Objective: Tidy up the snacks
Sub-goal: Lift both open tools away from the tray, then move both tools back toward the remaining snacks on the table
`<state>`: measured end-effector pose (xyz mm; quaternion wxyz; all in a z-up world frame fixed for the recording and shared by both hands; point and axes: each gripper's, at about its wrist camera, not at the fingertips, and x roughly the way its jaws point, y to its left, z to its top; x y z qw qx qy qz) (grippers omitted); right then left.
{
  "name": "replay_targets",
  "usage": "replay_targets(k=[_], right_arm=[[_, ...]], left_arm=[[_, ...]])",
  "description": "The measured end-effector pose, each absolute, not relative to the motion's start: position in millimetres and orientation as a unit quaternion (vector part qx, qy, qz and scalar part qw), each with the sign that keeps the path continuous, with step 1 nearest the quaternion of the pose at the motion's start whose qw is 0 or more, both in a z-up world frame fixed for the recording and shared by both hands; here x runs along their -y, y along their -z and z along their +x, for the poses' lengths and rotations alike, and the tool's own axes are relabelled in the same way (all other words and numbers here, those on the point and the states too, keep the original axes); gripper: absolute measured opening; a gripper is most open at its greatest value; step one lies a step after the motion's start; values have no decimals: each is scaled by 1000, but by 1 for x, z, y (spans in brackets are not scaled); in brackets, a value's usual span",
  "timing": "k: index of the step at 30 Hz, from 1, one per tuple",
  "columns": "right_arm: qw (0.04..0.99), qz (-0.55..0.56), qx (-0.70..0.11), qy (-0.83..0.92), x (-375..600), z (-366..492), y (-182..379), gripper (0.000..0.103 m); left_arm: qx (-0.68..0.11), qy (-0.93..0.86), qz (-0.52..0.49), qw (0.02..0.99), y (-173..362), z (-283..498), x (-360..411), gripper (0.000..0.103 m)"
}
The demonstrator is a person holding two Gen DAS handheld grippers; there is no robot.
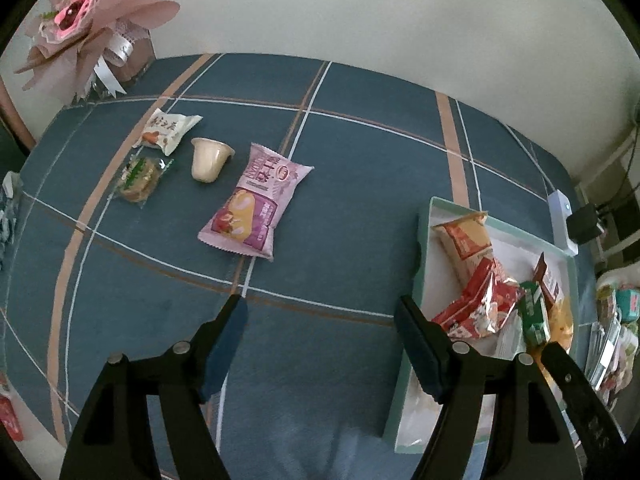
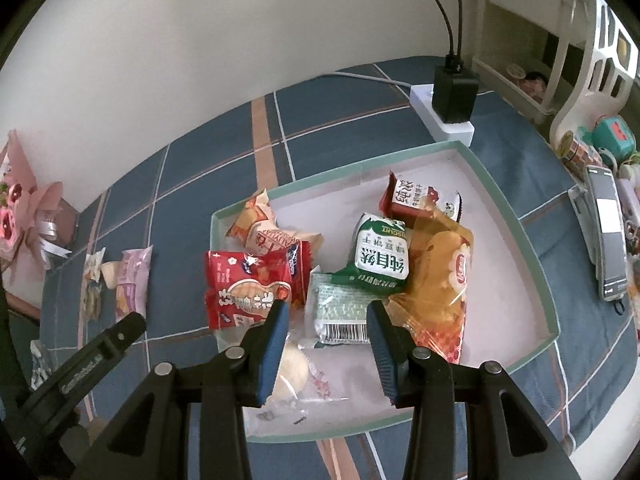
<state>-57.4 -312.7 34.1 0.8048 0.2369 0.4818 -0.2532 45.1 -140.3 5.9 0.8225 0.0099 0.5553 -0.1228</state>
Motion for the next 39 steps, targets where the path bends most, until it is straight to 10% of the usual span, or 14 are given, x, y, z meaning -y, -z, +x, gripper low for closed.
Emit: replay_targets(k=[5,22,39], right_arm=[[803,239,-480,260,316,-60,-34,45],[802,240,-483,258,321,-55,-24,102],[805,218,-505,225,299,-40,-16,103]], left_arm=[[-553,125,15,824,-9,39,135,89],[-556,93,16,826,-2,48,122,100],[-549,68,13,833,-7,65,101,100]])
